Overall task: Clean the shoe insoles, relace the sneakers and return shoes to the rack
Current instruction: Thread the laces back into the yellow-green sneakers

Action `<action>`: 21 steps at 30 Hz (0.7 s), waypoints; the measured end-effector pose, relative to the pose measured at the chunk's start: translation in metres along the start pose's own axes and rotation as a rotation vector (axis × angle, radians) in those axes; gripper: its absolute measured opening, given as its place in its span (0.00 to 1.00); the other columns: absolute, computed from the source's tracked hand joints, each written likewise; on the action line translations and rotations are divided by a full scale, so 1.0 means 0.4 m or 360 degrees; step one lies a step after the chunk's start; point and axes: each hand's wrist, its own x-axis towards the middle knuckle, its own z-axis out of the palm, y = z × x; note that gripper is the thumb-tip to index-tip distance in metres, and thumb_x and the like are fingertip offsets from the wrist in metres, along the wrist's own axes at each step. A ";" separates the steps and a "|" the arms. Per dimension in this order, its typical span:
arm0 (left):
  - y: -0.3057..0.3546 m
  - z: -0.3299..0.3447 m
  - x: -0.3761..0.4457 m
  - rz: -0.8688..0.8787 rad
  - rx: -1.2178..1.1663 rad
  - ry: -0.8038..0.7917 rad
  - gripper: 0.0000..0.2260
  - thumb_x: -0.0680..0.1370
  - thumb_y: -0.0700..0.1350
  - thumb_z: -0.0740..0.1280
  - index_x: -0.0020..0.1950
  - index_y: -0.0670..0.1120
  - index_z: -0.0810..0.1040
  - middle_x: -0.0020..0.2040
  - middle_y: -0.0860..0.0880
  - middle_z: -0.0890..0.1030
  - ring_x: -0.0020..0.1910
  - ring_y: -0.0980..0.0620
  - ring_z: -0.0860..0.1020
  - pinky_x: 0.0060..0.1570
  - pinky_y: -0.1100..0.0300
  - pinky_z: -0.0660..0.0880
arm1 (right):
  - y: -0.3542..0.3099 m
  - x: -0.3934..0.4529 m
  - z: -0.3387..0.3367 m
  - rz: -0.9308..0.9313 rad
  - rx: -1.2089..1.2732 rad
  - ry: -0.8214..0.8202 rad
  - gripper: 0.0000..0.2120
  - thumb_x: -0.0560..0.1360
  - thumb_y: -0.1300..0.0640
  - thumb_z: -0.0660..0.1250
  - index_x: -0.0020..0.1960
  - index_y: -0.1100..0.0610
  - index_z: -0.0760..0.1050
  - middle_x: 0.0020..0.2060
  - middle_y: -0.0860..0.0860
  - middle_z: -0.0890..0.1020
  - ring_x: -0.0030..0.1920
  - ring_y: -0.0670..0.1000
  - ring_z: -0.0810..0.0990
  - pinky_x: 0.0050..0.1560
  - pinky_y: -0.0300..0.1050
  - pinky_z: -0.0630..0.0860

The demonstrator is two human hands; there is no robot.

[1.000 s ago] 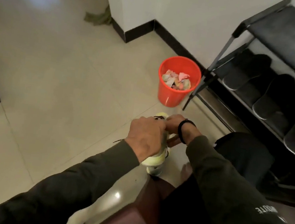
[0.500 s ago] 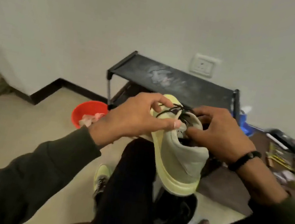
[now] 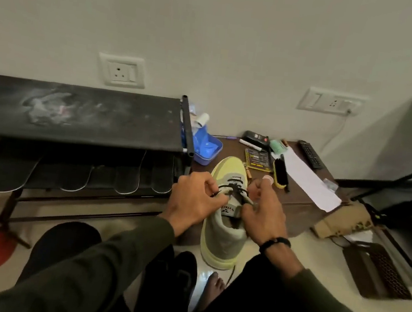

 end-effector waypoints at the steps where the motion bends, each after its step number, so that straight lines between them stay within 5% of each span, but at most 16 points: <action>1: -0.012 0.029 0.018 0.0004 -0.0013 0.0036 0.10 0.69 0.57 0.75 0.41 0.53 0.81 0.35 0.57 0.81 0.36 0.60 0.79 0.42 0.56 0.81 | 0.019 0.026 0.030 0.0072 0.0028 -0.0004 0.20 0.70 0.66 0.65 0.53 0.43 0.68 0.53 0.47 0.77 0.53 0.51 0.77 0.54 0.55 0.76; 7: -0.110 0.149 0.141 0.0046 0.0076 0.0070 0.08 0.72 0.54 0.73 0.45 0.55 0.77 0.39 0.60 0.80 0.38 0.63 0.77 0.38 0.65 0.75 | 0.098 0.173 0.186 0.0299 0.0323 0.0105 0.10 0.74 0.59 0.71 0.51 0.48 0.75 0.50 0.46 0.79 0.53 0.49 0.78 0.55 0.55 0.79; 10: -0.120 0.170 0.196 0.0003 0.0076 0.0090 0.09 0.70 0.56 0.73 0.42 0.54 0.77 0.36 0.59 0.79 0.36 0.61 0.78 0.36 0.60 0.77 | 0.107 0.226 0.202 0.0255 0.0418 0.0177 0.07 0.73 0.56 0.74 0.46 0.49 0.77 0.43 0.44 0.82 0.47 0.45 0.80 0.49 0.48 0.79; 14: -0.114 0.170 0.249 -0.0115 0.0036 0.0026 0.10 0.70 0.56 0.76 0.39 0.53 0.78 0.29 0.58 0.79 0.31 0.61 0.78 0.34 0.61 0.76 | 0.098 0.253 0.185 0.0347 0.1015 0.0208 0.07 0.71 0.65 0.76 0.45 0.58 0.80 0.37 0.49 0.84 0.38 0.43 0.83 0.42 0.41 0.81; 19: -0.125 0.164 0.262 -0.0229 -0.0007 -0.0075 0.14 0.71 0.61 0.76 0.39 0.53 0.79 0.28 0.57 0.79 0.29 0.63 0.77 0.31 0.67 0.71 | 0.087 0.289 0.133 0.0424 0.1666 0.0228 0.09 0.73 0.65 0.75 0.47 0.56 0.77 0.38 0.53 0.85 0.40 0.52 0.85 0.50 0.53 0.82; 21: -0.122 0.155 0.266 -0.0276 -0.0040 -0.0133 0.14 0.70 0.62 0.76 0.40 0.53 0.80 0.31 0.57 0.81 0.31 0.63 0.78 0.31 0.69 0.71 | 0.100 0.294 0.117 0.0350 0.1374 0.0183 0.13 0.72 0.61 0.77 0.54 0.55 0.78 0.40 0.51 0.86 0.42 0.50 0.86 0.50 0.51 0.83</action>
